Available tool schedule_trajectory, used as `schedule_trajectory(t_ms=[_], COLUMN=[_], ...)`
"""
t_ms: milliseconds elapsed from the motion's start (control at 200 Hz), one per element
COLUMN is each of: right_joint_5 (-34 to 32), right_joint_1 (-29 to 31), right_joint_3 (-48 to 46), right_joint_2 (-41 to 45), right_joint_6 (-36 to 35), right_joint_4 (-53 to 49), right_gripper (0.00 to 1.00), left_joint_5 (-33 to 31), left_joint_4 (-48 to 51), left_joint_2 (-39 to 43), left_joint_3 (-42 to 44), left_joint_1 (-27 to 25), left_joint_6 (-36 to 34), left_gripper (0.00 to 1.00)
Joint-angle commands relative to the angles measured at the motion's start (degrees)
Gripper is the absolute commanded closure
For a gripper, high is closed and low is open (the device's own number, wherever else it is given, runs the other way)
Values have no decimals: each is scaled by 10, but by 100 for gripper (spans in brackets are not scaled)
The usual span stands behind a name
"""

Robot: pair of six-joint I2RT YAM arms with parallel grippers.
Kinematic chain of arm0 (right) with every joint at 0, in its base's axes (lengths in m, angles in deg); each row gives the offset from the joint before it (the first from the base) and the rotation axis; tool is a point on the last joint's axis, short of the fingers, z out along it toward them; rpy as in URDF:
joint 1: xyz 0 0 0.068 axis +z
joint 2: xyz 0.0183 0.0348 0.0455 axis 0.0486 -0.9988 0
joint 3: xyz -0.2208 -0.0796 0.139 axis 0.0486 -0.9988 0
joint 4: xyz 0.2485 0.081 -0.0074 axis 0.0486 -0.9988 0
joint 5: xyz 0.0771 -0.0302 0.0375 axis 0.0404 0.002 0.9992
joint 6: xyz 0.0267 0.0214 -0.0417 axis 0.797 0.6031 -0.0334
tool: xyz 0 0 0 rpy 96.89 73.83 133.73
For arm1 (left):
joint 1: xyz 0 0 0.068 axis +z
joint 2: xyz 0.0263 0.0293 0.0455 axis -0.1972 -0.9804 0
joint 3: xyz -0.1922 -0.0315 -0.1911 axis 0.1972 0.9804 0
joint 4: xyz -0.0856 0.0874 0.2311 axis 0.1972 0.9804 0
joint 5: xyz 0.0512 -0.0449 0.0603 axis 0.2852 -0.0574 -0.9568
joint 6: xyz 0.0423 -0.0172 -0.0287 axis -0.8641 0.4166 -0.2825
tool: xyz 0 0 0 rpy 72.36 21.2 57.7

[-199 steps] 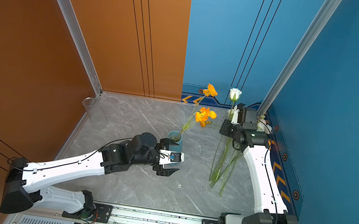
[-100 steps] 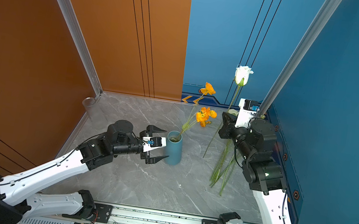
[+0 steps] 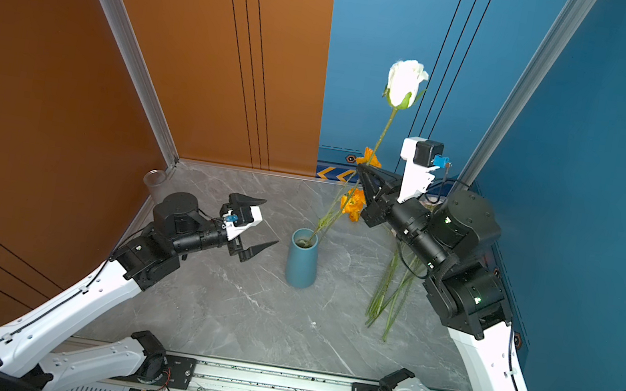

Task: Arrange the flowers into the vase
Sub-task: 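Pinch the white rose stem with the right gripper and lift it, then carry the white rose over the teal vase and lower its stem in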

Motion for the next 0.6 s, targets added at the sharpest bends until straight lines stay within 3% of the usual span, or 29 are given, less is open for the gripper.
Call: schedule_trajectory(t_ms=[0,596], right_joint_5=[19,-84], right_joint_1=[16,92], right_joint_3=[20,59], right_joint_2=[-25,-151], right_joint_6=[11,-106], right_joint_4=[32,-24], right_gripper=[97,97], left_joint_5=[21,27], left_joint_4=[-14,-13], left_joint_2=[1,-4], left_joint_3=[9,10], left_joint_1=[3,4], left_joint_6=[14,15], left_gripper=[2,2])
